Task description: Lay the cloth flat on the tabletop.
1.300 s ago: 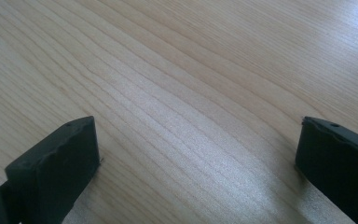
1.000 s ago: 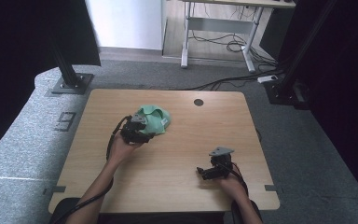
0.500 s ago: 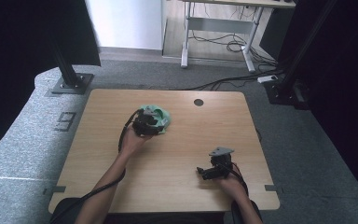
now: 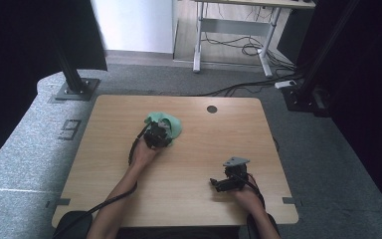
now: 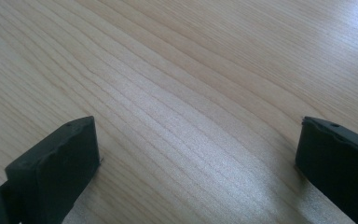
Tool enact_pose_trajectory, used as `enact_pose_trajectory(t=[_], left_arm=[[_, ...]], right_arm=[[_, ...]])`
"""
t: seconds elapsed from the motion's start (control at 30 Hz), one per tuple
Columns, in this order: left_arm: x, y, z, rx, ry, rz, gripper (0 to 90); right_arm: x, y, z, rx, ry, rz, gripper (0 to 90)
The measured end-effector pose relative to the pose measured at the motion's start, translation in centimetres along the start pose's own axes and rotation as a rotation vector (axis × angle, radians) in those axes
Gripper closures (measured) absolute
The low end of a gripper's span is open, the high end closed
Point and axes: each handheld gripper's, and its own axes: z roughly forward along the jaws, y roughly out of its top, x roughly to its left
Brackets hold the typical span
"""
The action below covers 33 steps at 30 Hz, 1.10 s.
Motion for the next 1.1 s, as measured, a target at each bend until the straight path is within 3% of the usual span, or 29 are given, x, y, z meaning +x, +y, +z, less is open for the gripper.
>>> enact_pose_trajectory(t=[0.03, 0.13, 0.27, 0.63, 0.7, 0.8, 1.1], left_arm=[[0.1, -0.1, 0.0, -0.006, -0.014, -0.016, 70.0], [-0.2, -0.3, -0.2, -0.005, -0.022, -0.017, 83.2], [-0.8, -0.5, -0.5, 0.005, -0.044, -0.004, 85.6], [-3.3, -2.3, -2.1, 0.006, -0.130, 0.020, 83.7], [-3.6, -2.5, -2.3, 0.005, -0.136, 0.020, 83.2], [-4.9, -3.3, -3.1, 0.005, -0.143, 0.052, 81.5], [-7.1, -5.3, -4.7, -0.003, -0.195, 0.064, 79.1]], right_arm=[[0.0, 0.0, 0.0, 0.000, 0.000, 0.000, 0.0], [0.0, 0.0, 0.0, 0.000, 0.000, 0.000, 0.0], [0.0, 0.0, 0.0, 0.000, 0.000, 0.000, 0.0], [0.0, 0.0, 0.0, 0.000, -0.001, 0.001, 0.0], [0.0, 0.0, 0.0, -0.001, 0.000, 0.002, 0.0], [0.1, 0.0, -0.1, 0.001, 0.001, 0.002, 0.0], [0.6, 0.2, -0.1, 0.026, 0.027, -0.025, 0.0]])
